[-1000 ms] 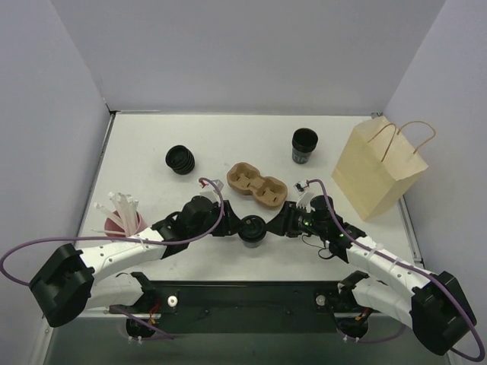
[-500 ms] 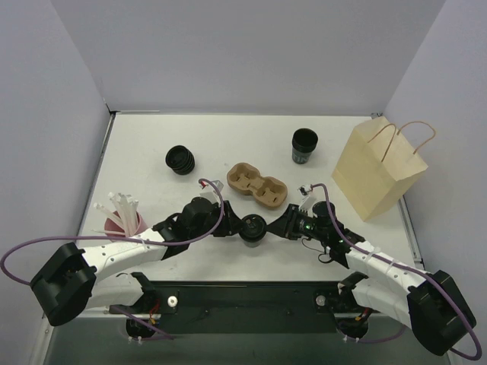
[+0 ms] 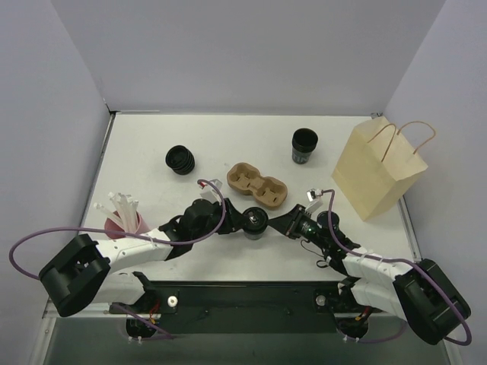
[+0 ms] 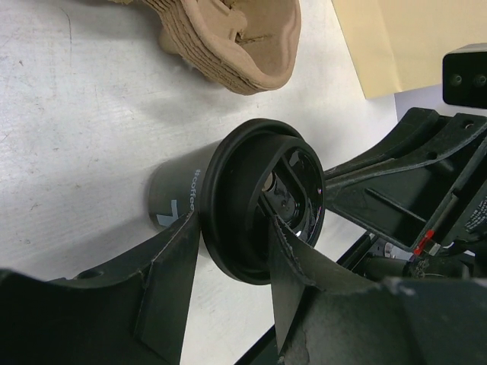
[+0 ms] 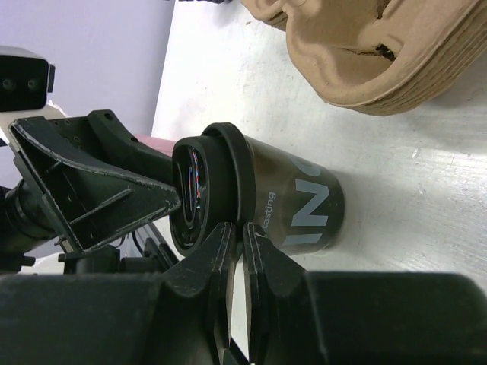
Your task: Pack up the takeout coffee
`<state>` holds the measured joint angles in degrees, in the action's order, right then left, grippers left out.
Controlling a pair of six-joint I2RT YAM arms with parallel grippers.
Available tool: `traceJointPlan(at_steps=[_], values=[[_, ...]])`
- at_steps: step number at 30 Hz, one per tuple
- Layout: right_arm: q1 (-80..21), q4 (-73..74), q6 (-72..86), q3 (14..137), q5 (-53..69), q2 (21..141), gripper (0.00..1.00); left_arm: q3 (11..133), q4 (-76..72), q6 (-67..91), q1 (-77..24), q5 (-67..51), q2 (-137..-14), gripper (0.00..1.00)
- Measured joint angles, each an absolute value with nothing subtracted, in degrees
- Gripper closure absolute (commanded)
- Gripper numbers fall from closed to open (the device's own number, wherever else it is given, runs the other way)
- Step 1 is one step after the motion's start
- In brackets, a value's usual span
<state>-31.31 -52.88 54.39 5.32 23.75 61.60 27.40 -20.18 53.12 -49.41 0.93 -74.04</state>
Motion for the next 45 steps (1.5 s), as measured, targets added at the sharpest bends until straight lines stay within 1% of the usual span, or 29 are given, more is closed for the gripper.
traceJointPlan(at_steps=[4,5,6,7,9,12,16,25,31,40,43,45], values=[[-31.4,-52.1,55.5,5.0,22.9,59.8,0.84,27.7,-19.7,53.3,-49.6,1.3,-74.0,0.51],[-31.5,-49.7,55.3,5.0,22.7,57.8,0.82,28.2,-19.1,53.2,-49.8,1.3,-74.1,0.51],[-31.6,-46.5,54.9,5.1,22.7,55.2,0.78,28.6,-18.6,53.2,-50.0,1.3,-74.1,0.51],[-31.6,-43.8,54.3,5.2,22.7,53.1,0.77,29.1,-17.8,53.1,-50.1,1.4,-74.1,0.51],[-31.5,-34.4,52.3,7.0,22.3,48.0,0.75,29.8,-16.5,52.8,-50.3,1.5,-74.0,0.51],[-30.6,-26.0,49.6,11.3,21.8,44.8,0.73,30.5,-14.7,52.4,-50.3,1.6,-73.8,0.51],[-27.9,-21.7,46.6,16.9,22.0,45.6,0.71,31.7,-12.4,51.7,-50.0,1.5,-73.7,0.51],[-25.3,-22.6,45.1,18.8,27.3,56.0,0.70,33.7,-10.3,50.5,-49.7,1.0,-75.0,0.51],[-25.0,-26.2,45.8,18.8,30.1,57.9,0.70,33.9,-10.3,50.4,-49.5,0.6,-75.3,0.51],[-24.8,-29.9,46.7,18.5,30.4,61.4,0.72,33.9,-10.9,50.4,-49.4,0.3,-75.8,0.51],[-24.4,-33.1,47.9,17.6,30.7,63.7,0.75,33.9,-11.1,50.4,-49.4,0.2,-76.0,0.51],[-24.1,-37.3,49.3,16.4,31.0,64.9,0.79,33.9,-11.4,50.4,-49.3,0.1,-76.2,0.51]])
